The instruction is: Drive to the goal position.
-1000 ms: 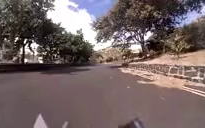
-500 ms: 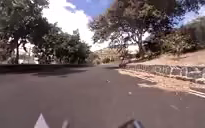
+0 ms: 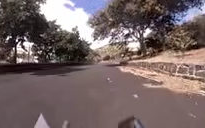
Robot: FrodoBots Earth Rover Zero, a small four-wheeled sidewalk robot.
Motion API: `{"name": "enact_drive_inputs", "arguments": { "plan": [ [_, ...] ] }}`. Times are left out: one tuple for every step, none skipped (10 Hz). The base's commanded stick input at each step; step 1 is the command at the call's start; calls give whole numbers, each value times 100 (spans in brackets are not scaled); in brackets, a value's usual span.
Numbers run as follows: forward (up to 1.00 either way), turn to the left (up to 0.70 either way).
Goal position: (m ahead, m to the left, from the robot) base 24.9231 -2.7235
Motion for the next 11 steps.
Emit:
{"name": "enact_drive_inputs", "arguments": {
  "plan": [
    [70, 0],
    [70, 0],
    [70, 0],
    [70, 0],
    [70, 0],
    [70, 0],
    [70, 0],
    [70, 0],
    [70, 0],
    [70, 0],
    [70, -9]
  ]
}}
